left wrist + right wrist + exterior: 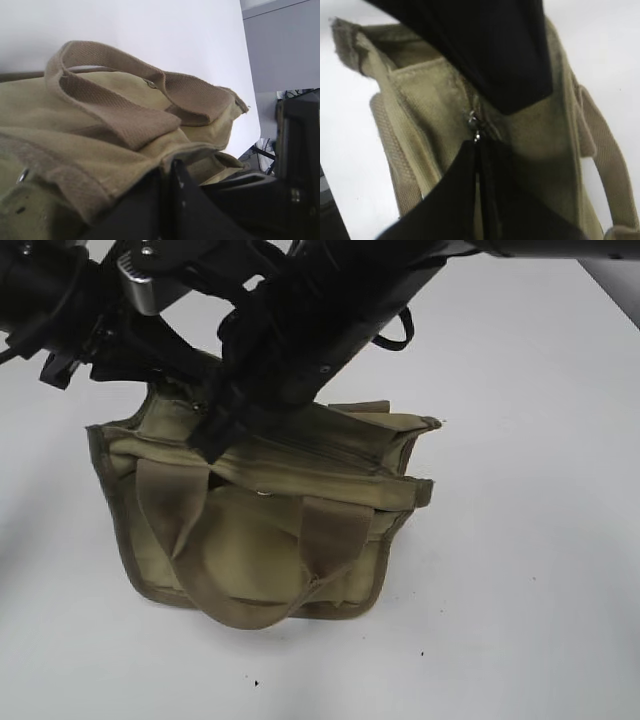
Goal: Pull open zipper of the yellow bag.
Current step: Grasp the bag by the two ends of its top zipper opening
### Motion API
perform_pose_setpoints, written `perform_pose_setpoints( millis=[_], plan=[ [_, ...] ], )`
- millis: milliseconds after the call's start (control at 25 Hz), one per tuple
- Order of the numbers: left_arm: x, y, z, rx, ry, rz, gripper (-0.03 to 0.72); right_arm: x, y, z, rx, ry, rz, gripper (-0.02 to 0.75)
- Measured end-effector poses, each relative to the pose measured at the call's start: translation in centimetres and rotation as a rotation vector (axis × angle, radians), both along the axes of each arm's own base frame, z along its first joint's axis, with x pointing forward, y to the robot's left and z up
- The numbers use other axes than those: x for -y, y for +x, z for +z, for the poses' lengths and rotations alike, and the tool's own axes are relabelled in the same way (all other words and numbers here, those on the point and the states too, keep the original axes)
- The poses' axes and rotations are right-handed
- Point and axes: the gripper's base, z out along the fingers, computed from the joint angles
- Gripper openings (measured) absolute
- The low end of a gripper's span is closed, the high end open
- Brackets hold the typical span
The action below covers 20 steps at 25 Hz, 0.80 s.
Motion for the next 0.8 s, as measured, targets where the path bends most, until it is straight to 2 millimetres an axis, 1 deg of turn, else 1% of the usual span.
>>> perform_pose_setpoints(
  millis=[200, 360, 680, 800],
  plan=[
    [0.0, -0.1, 0.1, 0.020, 0.025, -0.007, 0.004, 2.0, -0.1, 0.6, -0.067, -0.089, -0.049, 0.002],
    [-0.2, 0.1, 0.1, 0.044, 0.042, 0.008, 0.004, 5.0, 0.7, 0.9, -0.156, -0.154, -0.116, 0.002],
    [-0.3, 0.2, 0.0, 0.053, 0.057, 0.009, 0.004, 11.2, 2.6, 0.6, -0.359, -0.244, -0.288, 0.002],
    [-0.3, 0.2, 0.0, 0.056, 0.063, 0.006, 0.004, 12.9, 3.1, 0.6, -0.399, -0.264, -0.344, 0.002]
  ],
)
